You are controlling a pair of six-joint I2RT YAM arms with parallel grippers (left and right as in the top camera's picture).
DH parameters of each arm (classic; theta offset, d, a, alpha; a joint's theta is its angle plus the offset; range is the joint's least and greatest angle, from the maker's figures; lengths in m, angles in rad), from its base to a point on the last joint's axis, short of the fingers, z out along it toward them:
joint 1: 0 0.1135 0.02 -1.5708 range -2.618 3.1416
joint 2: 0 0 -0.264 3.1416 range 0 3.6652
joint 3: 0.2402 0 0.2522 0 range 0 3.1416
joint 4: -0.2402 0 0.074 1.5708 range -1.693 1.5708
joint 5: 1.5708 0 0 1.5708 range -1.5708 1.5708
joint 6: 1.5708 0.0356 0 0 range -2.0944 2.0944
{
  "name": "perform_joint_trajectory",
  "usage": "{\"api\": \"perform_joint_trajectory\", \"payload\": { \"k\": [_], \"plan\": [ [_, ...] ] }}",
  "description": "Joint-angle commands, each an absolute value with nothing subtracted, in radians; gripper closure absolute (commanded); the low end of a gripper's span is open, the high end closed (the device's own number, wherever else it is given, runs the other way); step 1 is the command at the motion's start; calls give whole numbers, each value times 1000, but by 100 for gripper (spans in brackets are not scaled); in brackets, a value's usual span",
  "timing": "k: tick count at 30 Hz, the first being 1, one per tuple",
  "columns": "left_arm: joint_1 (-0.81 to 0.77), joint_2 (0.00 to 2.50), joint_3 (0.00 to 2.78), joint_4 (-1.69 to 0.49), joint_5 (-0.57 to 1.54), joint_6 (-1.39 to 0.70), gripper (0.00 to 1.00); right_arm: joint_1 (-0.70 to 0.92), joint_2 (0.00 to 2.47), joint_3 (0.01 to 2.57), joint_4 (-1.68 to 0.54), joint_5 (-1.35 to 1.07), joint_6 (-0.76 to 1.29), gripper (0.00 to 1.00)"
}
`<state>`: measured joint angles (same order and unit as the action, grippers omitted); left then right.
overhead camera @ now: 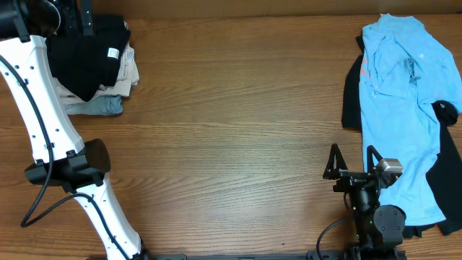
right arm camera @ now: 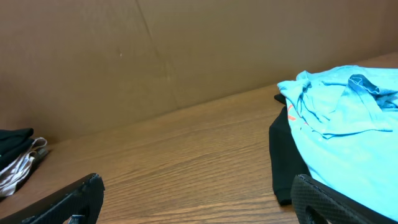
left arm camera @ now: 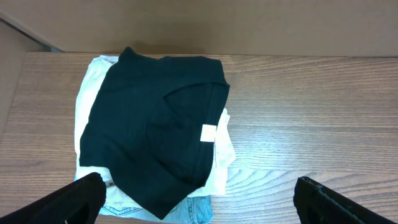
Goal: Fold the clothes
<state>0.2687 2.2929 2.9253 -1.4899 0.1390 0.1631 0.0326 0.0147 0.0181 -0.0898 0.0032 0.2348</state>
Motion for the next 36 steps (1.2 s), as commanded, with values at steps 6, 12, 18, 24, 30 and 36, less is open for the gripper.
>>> {"api": "perform_joint_trajectory", "payload": {
  "k": [6, 12, 18, 24, 30, 36],
  "plan": [
    [273, 2302, 2928, -1488, 149, 156, 0, 26, 3, 8, -83, -2, 228, 0],
    [273, 2302, 2928, -1488, 149, 156, 0, 26, 3, 8, -83, -2, 228, 0],
    [273, 2302, 2928, -1488, 149, 156, 0, 26, 3, 8, -83, -2, 228, 0],
    [257, 2296, 2927, -1489, 149, 156, 0, 26, 3, 8, -83, -2, 228, 0],
    [234, 2179, 2782, -1487, 150, 156, 0, 26, 3, 8, -83, -2, 228, 0],
    [232, 1911, 2384, -1488, 149, 156, 0, 26, 3, 8, -83, -2, 228, 0]
  ]
}}
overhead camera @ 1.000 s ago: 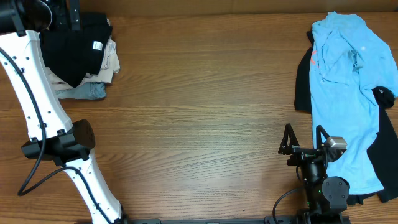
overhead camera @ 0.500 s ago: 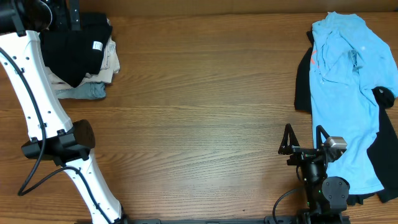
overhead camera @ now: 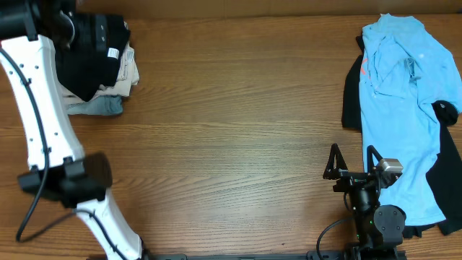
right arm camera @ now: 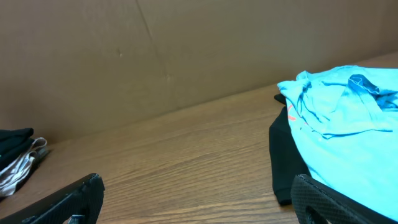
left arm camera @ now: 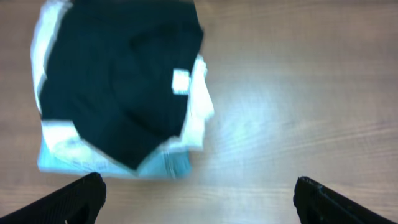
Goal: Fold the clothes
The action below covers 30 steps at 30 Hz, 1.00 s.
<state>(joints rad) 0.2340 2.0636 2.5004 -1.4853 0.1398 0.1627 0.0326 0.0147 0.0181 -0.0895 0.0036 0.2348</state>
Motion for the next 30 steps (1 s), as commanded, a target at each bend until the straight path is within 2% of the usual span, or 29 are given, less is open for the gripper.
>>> {"api": "perform_joint_trajectory", "payload": {
  "k": [1, 9, 13, 24, 30],
  "plan": [
    [232, 1865, 2321, -1488, 149, 156, 0, 26, 3, 8, -83, -2, 228, 0],
    [232, 1467, 1834, -1486, 141, 162, 0, 26, 3, 8, -83, -2, 228, 0],
    [232, 1282, 1629, -1399, 123, 171, 0, 26, 3, 8, -83, -2, 228, 0],
    [232, 712, 894, -713, 260, 144, 0, 26, 3, 8, -83, -2, 228, 0],
    [210, 423, 485, -345, 263, 59, 0, 26, 3, 8, -83, -2, 228, 0]
  ]
}}
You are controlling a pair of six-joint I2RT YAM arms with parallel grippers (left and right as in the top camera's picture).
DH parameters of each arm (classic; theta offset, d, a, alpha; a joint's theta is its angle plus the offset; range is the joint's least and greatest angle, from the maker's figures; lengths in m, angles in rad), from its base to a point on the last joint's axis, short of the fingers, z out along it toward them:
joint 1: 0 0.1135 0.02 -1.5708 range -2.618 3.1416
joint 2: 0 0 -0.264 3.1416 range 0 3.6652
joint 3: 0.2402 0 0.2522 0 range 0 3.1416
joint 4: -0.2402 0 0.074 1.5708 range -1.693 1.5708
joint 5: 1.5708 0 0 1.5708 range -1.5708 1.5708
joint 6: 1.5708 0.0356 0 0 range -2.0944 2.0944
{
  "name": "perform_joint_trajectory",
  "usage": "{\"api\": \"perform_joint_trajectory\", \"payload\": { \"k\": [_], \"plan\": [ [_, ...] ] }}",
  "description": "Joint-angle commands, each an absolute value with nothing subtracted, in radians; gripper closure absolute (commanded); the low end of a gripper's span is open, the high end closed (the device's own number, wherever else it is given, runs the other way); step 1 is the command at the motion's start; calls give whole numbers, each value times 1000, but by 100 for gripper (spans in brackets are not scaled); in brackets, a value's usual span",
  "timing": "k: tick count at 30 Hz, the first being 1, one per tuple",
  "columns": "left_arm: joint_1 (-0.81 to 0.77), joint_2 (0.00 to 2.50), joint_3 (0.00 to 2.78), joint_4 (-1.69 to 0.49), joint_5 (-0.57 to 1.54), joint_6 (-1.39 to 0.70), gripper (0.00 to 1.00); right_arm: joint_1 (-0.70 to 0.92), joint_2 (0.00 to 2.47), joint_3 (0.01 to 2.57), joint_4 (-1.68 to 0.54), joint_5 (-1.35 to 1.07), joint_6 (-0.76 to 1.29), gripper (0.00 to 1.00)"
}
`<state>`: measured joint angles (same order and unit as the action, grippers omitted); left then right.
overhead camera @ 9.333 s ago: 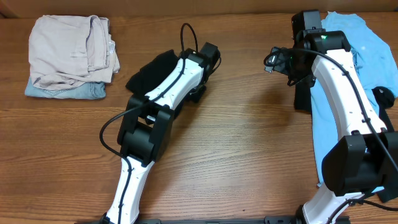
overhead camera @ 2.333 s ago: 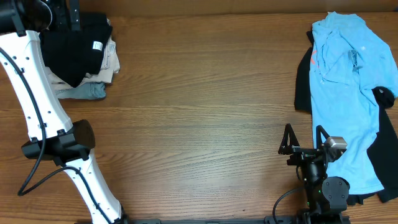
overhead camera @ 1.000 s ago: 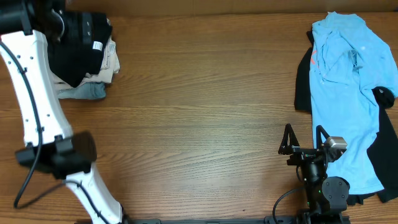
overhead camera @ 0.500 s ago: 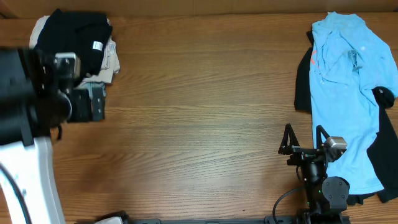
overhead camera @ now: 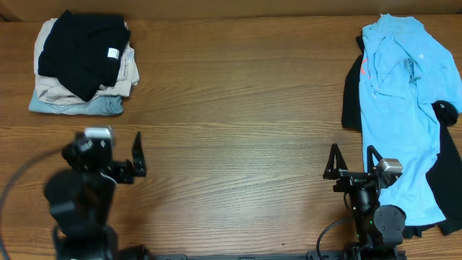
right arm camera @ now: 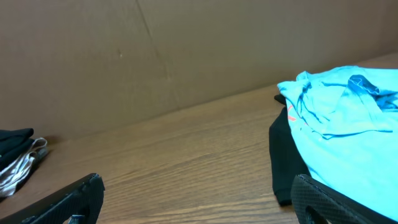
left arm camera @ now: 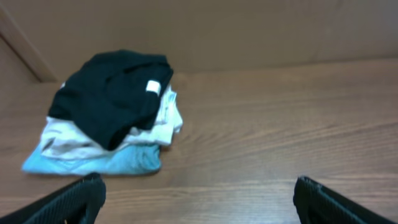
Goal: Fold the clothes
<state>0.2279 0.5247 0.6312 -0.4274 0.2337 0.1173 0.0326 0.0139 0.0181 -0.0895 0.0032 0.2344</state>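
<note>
A folded stack (overhead camera: 83, 65) lies at the table's back left: a black garment on top, beige under it, light blue at the bottom. The left wrist view shows this stack (left arm camera: 109, 112) well ahead of my left gripper (left arm camera: 199, 205), which is open and holds nothing. In the overhead view that left gripper (overhead camera: 103, 160) sits low at the front left. An unfolded light blue shirt (overhead camera: 404, 101) lies spread at the right over a black garment (overhead camera: 351, 94). My right gripper (overhead camera: 352, 165) rests open at the front right, with the blue shirt (right arm camera: 348, 118) beside it.
A brown cardboard wall (right arm camera: 186, 50) stands behind the wooden table (overhead camera: 238, 123). The black garment's edge (right arm camera: 283, 155) lies close to the right fingertip (right arm camera: 336, 199) in the right wrist view.
My left arm has moved from above the folded stack at the back left down to the front left. Its gripper is still open. The stack is now fully uncovered. The right arm has not moved.
First my left gripper hung open just over the stack, with the black garment on top. Then it was higher above the stack, still open. Now it rests at the front left, away from the stack. The blue shirt and right arm stayed put.
</note>
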Motion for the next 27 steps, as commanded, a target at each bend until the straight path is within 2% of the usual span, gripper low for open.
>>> {"api": "perform_joint_trajectory", "payload": {
  "k": [1, 8, 15, 27],
  "plan": [
    [199, 382, 428, -293, 262, 55, 0, 26, 3, 8, -83, -2, 228, 0],
    [111, 150, 165, -67, 185, 56, 0, 26, 3, 8, -83, -2, 228, 0],
    [97, 4, 71, -62, 137, 57, 0, 26, 3, 8, -83, -2, 228, 0],
    [105, 3, 4, -68, 123, 52, 0, 26, 3, 8, -83, -2, 228, 0]
  ]
}}
